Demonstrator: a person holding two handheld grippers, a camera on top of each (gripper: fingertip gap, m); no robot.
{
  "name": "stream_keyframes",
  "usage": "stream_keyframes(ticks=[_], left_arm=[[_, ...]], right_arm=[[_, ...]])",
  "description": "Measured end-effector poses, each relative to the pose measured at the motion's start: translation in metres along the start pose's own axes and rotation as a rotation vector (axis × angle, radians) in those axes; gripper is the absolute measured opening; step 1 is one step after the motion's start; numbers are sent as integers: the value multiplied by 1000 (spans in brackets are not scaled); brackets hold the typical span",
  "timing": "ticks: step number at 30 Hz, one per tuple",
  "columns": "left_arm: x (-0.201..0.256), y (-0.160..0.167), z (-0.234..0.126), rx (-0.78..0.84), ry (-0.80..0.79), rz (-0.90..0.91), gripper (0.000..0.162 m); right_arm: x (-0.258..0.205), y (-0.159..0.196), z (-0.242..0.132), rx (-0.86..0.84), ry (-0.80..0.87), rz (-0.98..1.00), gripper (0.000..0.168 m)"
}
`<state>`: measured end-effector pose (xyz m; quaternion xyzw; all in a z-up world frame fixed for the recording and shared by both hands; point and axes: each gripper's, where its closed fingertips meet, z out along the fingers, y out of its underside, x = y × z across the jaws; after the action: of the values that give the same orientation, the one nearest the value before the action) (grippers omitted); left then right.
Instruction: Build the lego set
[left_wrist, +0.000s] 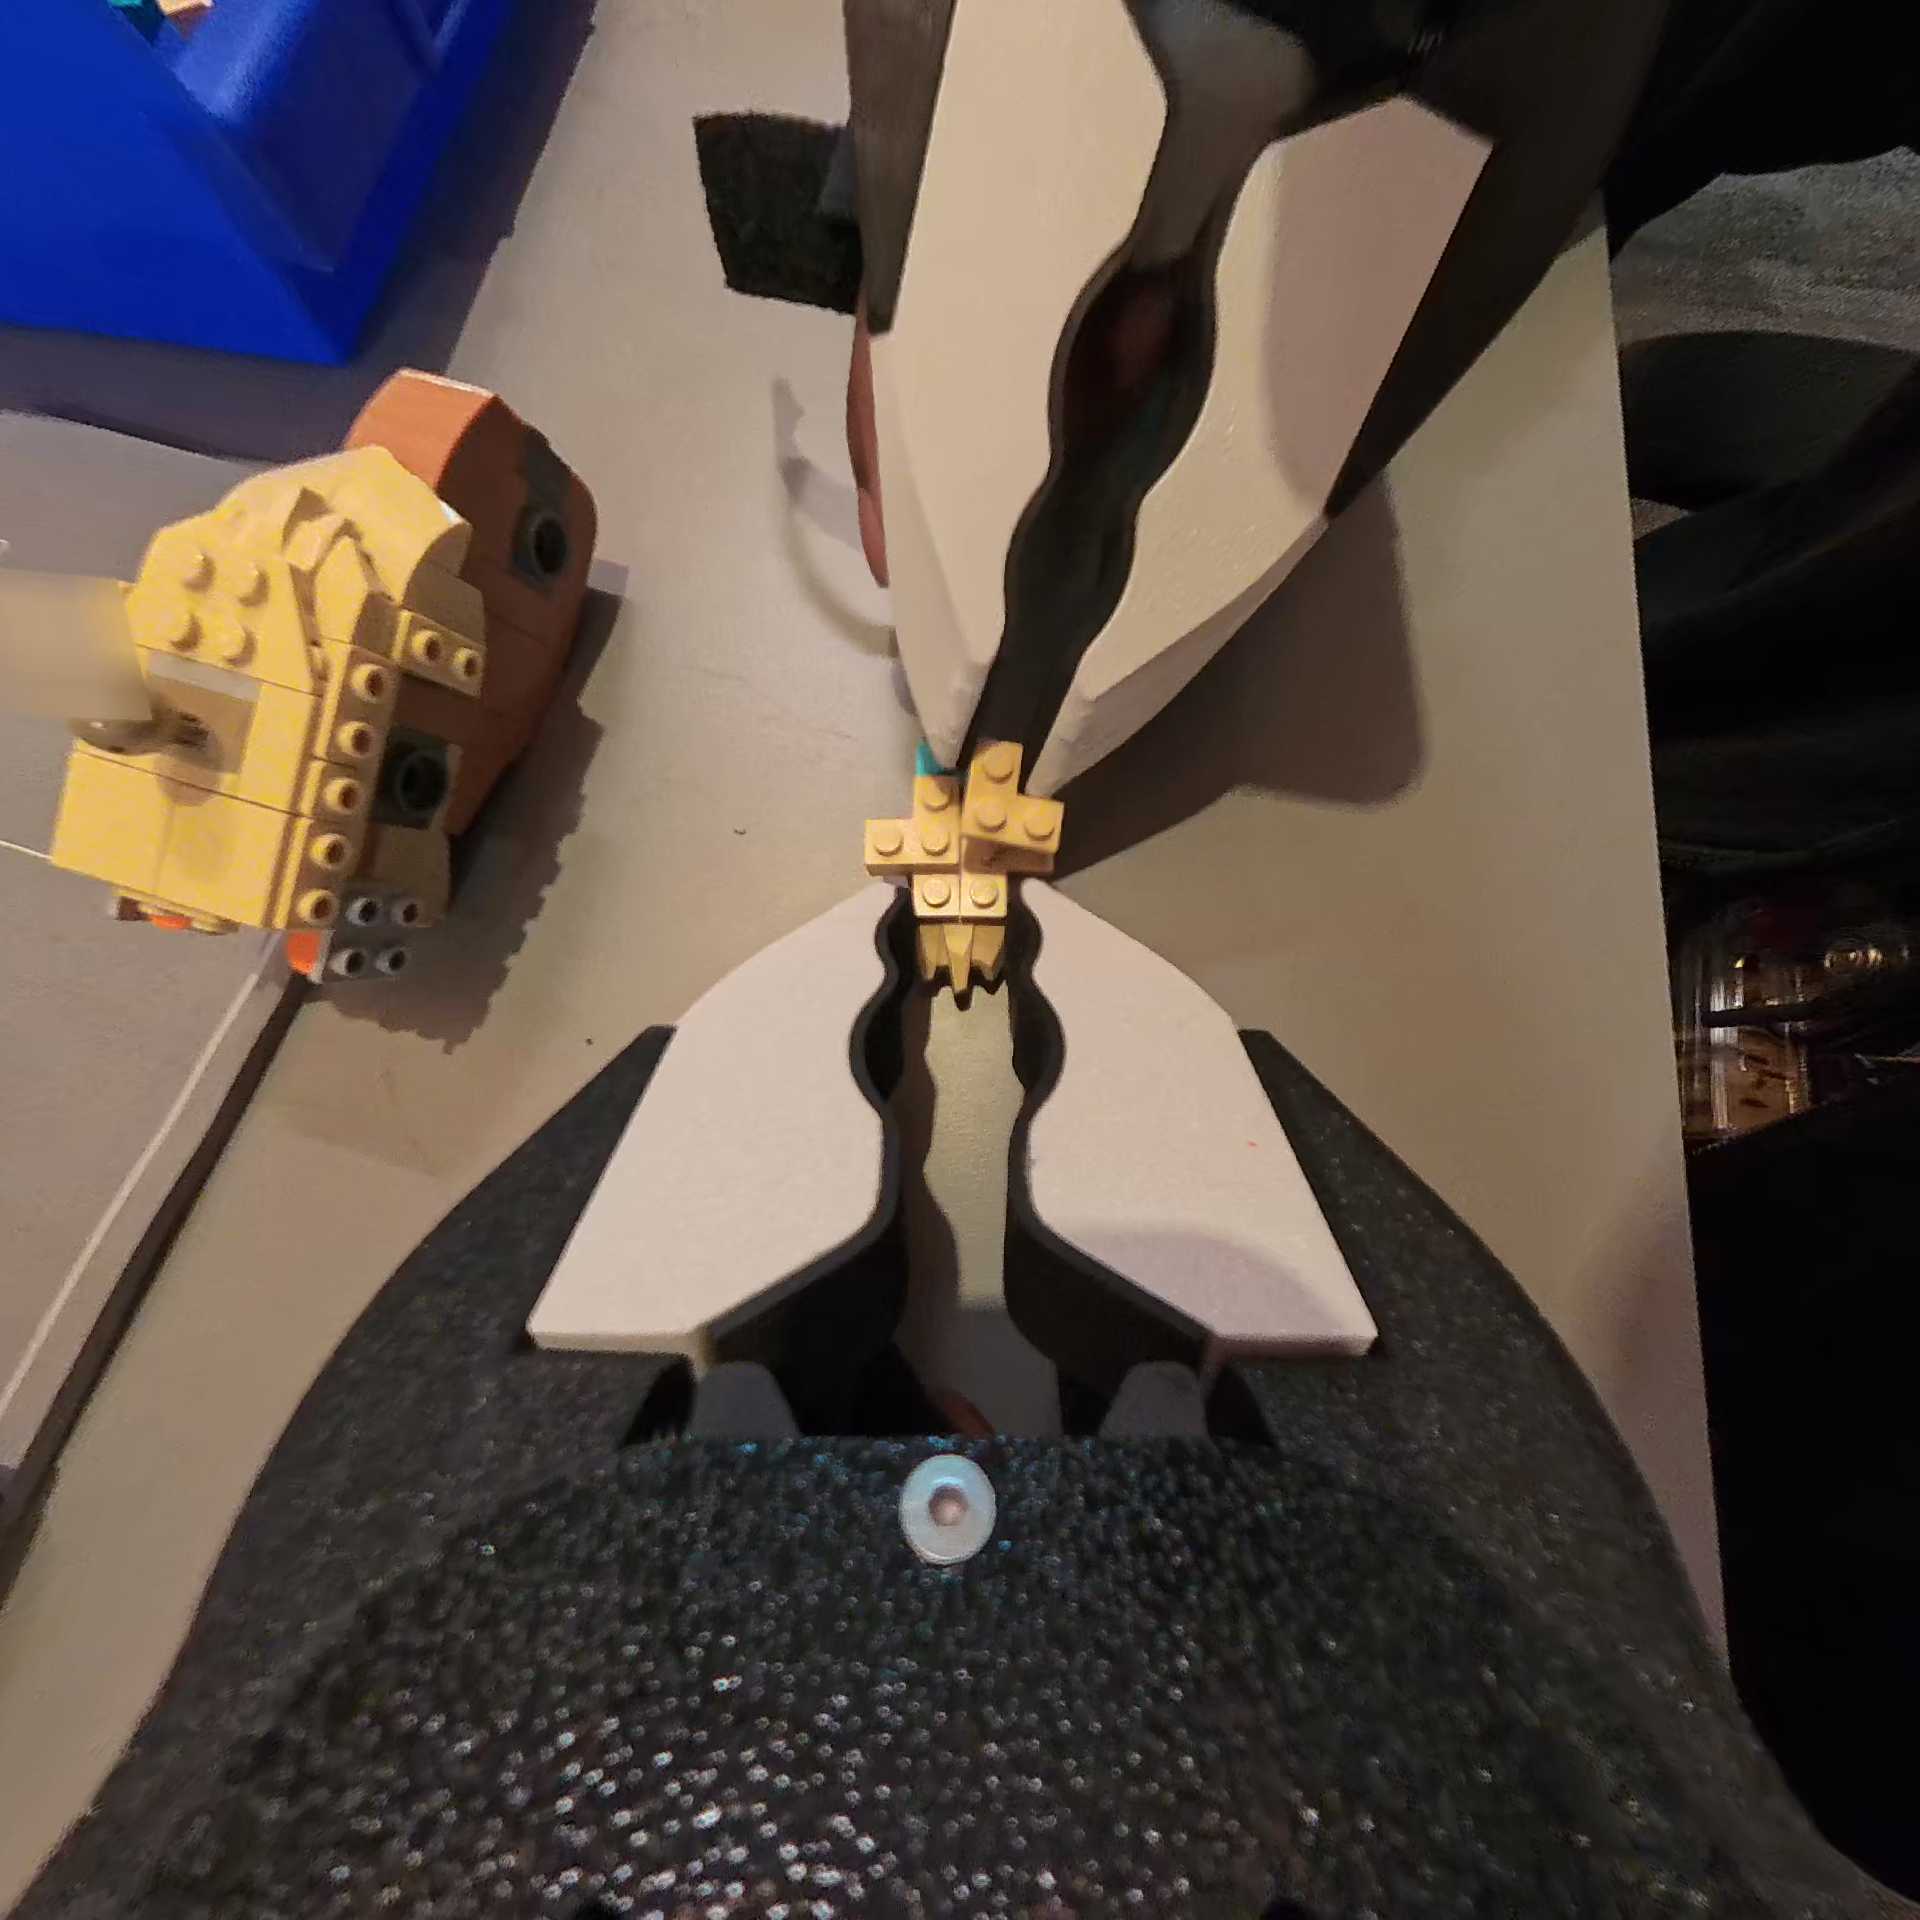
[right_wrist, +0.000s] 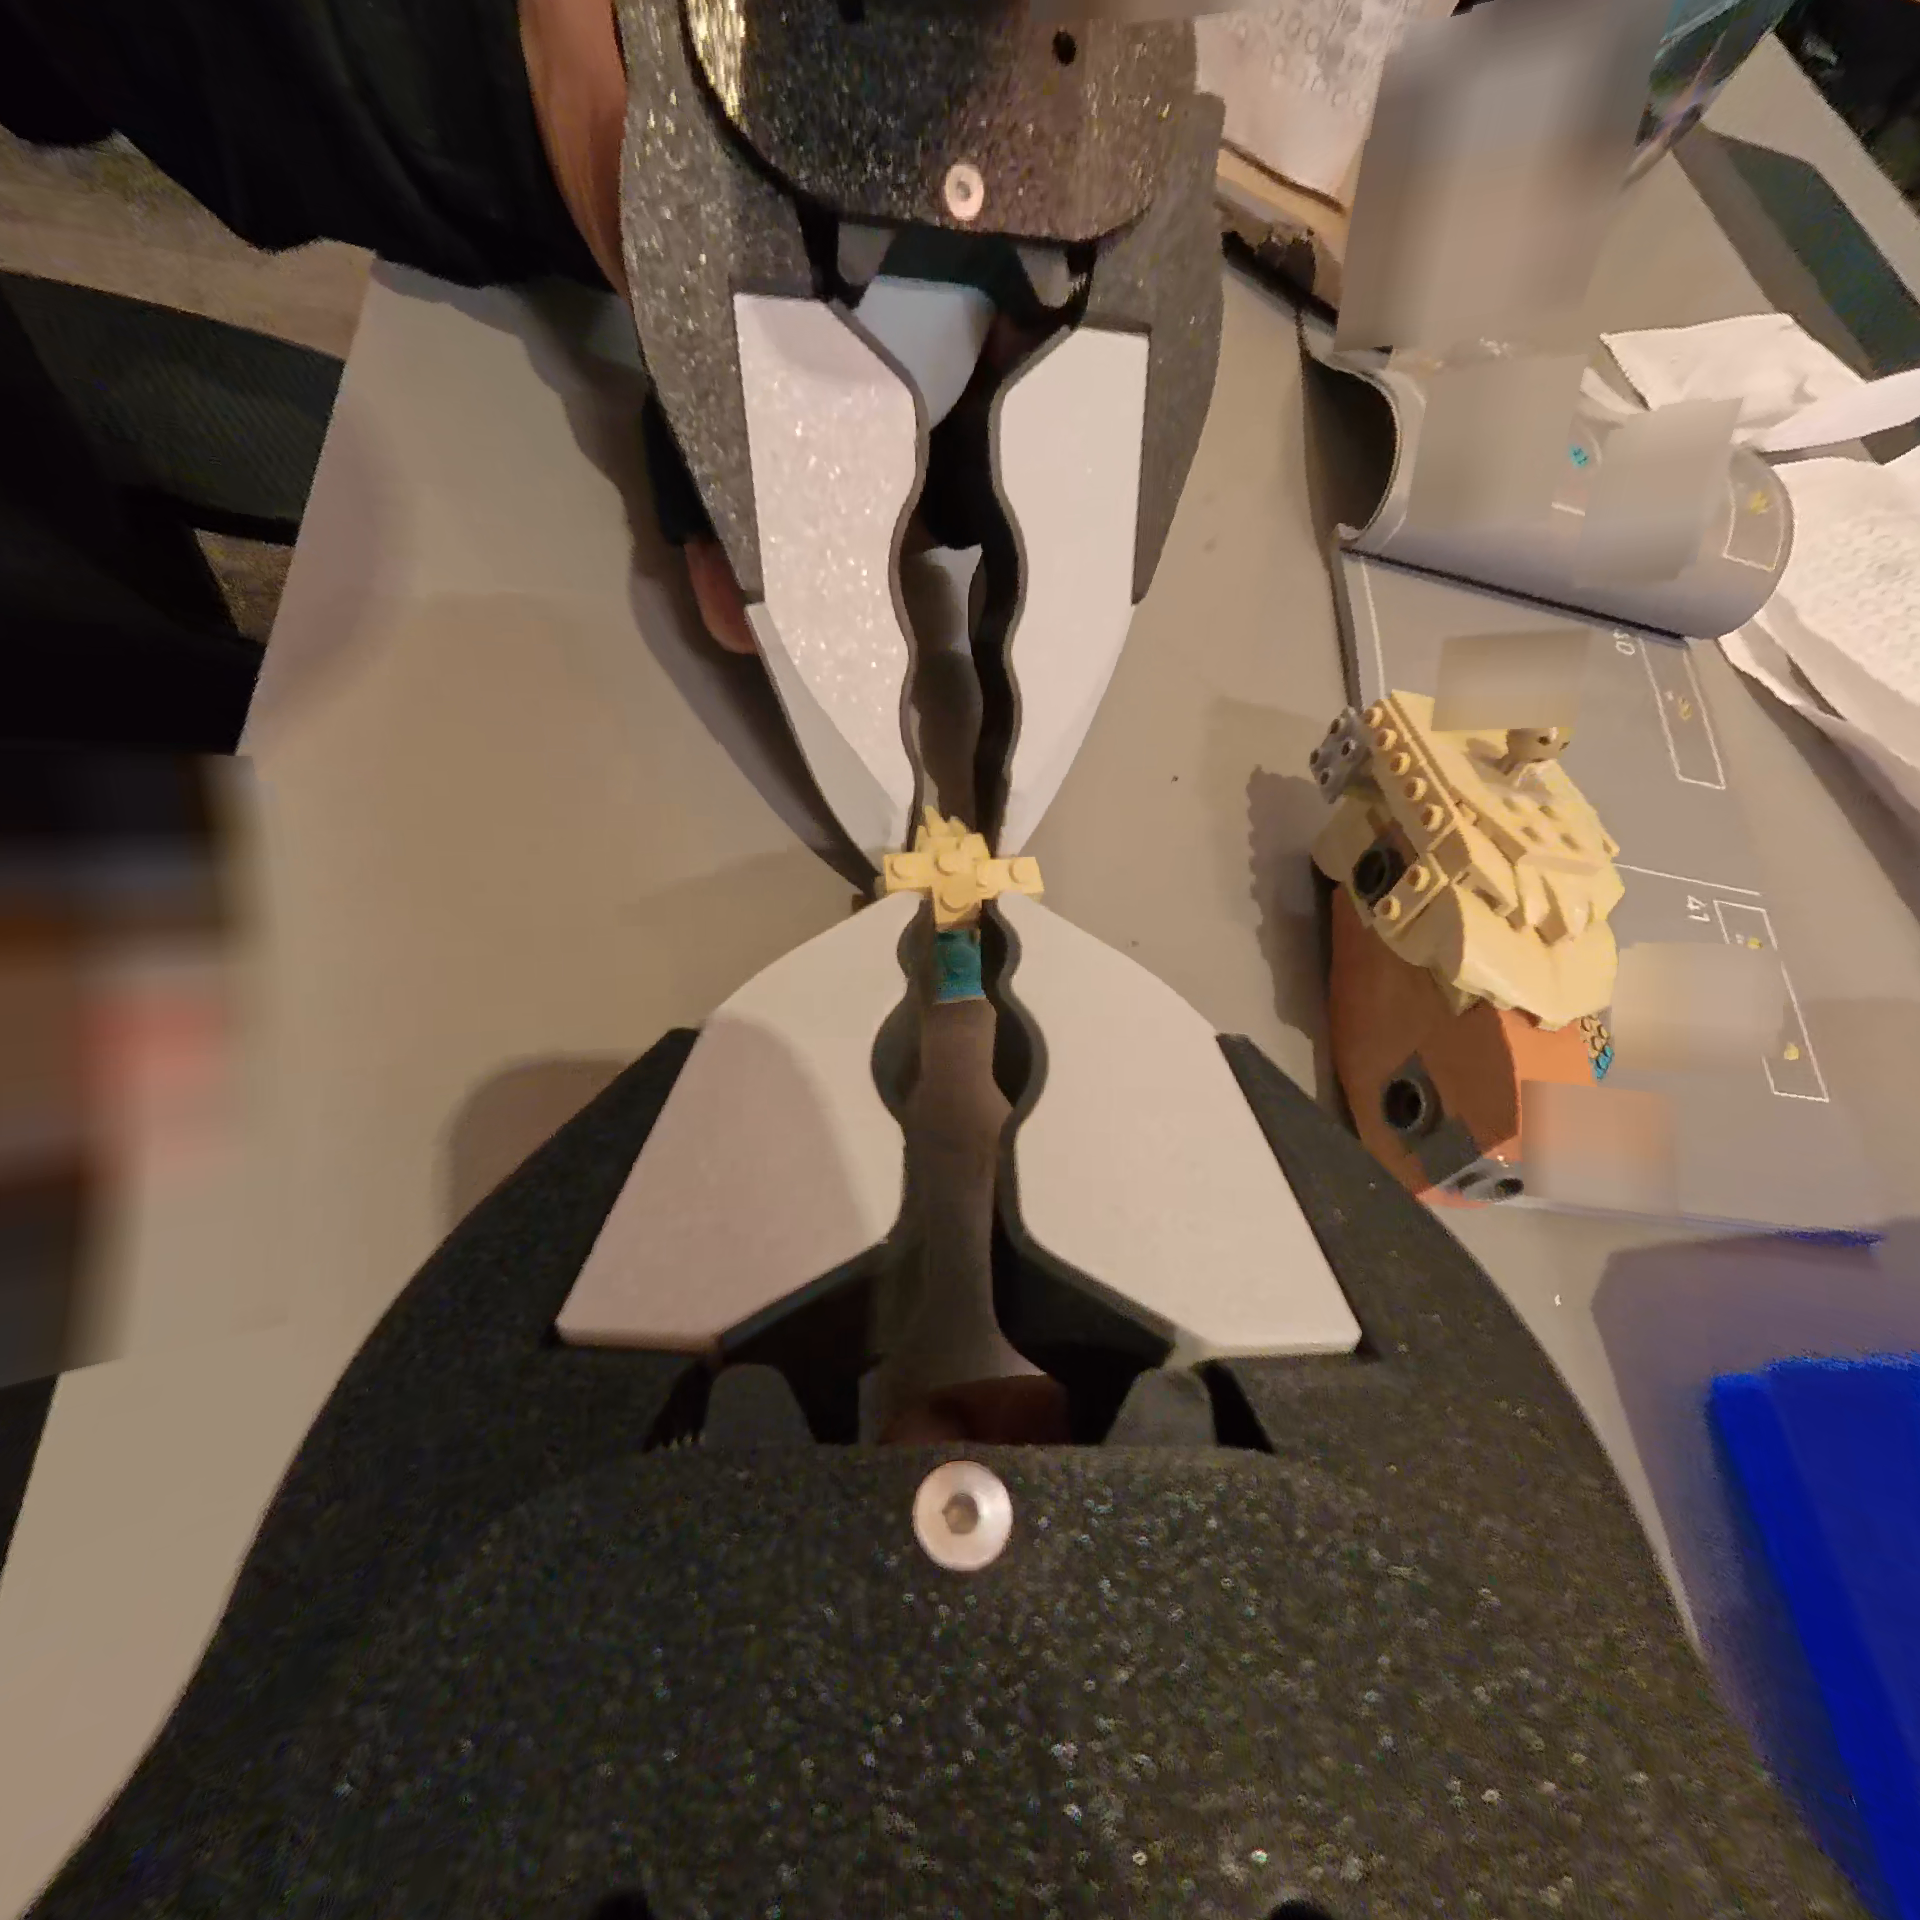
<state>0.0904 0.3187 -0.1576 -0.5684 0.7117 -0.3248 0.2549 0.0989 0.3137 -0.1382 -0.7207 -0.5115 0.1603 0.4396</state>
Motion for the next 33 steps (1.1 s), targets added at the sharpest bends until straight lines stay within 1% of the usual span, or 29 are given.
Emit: stream_keyframes(ticks=[13, 19, 25, 28, 30, 33], left_arm=[[1, 0, -1, 0, 15, -10, 16], [2, 0, -1, -2, 19, -11, 16], [0, -2, -3, 22, 38, -60, 15], [-1, -6, -6, 52, 75, -115, 15], [-2, -8, -10, 63, 102, -176, 16], [-10, -10, -16, 61, 97, -232, 16]], right_arm=[[-2, 5, 5, -47, 16, -25, 9], [-2, 6, 5, -47, 25, -33, 13], [-1, 7, 2, -37, 47, -72, 23], [2, 0, -3, 17, 99, -157, 26], [5, -4, -7, 56, 156, -261, 27], [10, -9, -12, 87, 242, -425, 26]])
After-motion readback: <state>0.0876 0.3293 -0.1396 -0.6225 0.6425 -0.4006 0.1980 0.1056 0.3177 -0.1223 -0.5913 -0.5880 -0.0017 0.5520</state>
